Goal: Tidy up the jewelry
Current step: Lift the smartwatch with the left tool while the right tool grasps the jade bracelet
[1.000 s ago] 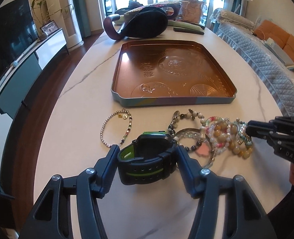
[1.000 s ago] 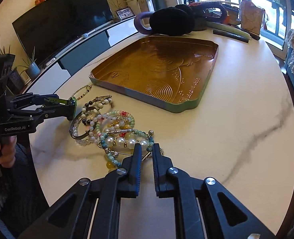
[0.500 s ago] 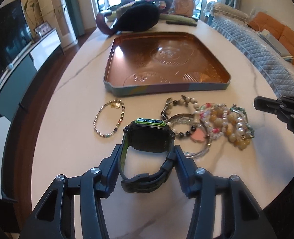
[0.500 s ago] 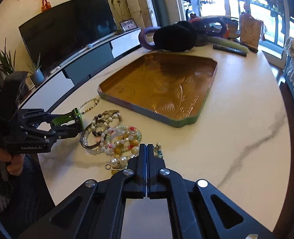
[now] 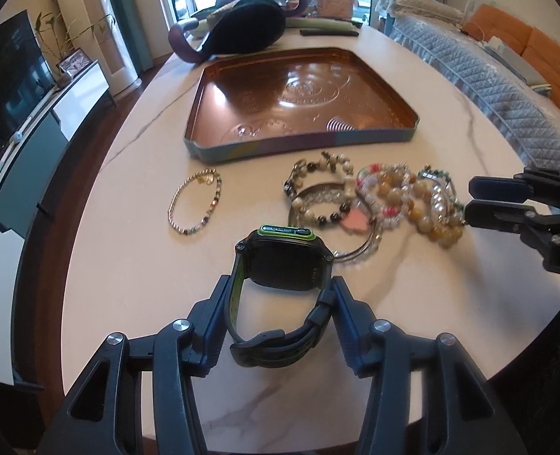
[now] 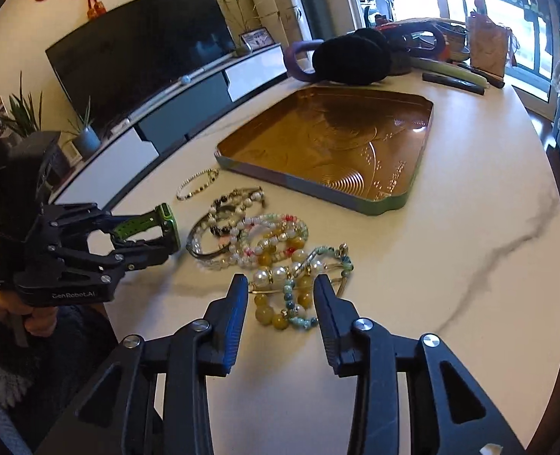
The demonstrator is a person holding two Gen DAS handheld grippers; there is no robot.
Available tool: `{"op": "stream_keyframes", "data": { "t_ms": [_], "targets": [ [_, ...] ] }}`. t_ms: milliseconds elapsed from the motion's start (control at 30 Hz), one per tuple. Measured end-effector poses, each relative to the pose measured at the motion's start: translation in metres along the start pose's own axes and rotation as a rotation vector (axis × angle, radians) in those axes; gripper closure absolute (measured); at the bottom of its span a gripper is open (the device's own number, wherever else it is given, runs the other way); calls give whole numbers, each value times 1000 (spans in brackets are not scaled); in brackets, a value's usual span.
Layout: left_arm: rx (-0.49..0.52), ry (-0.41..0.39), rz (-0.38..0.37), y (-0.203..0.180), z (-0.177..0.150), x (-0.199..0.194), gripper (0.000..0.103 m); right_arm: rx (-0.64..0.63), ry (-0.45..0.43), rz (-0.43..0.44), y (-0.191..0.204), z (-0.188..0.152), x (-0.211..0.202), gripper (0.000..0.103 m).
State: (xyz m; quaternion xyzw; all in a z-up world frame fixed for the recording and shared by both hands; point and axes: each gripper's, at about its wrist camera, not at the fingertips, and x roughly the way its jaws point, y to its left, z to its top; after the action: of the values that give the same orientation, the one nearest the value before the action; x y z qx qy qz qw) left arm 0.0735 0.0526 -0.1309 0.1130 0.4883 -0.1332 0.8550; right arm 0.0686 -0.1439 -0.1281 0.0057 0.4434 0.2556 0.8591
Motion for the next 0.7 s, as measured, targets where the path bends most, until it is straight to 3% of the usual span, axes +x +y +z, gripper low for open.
{"op": "stream_keyframes", "data": {
  "t_ms": [67, 133, 167, 567, 700],
  "targets": [
    [-3, 7, 3, 2, -1, 2, 51, 2, 35, -4, -1, -2, 9, 69],
    [-8, 6, 1, 3, -1, 2, 51, 2, 36, -19, -1, -4, 11, 79],
    [-13, 5, 0, 5, 0, 2, 51, -6, 37, -20, 0, -4, 11, 94],
    [-48, -10, -14, 10, -1, -4, 51, -35, -36, -45, 4, 3, -9, 95],
    [-40, -49, -28, 7, 0, -15, 51, -30, -66, -58, 4, 8, -14, 96]
  ]
}}
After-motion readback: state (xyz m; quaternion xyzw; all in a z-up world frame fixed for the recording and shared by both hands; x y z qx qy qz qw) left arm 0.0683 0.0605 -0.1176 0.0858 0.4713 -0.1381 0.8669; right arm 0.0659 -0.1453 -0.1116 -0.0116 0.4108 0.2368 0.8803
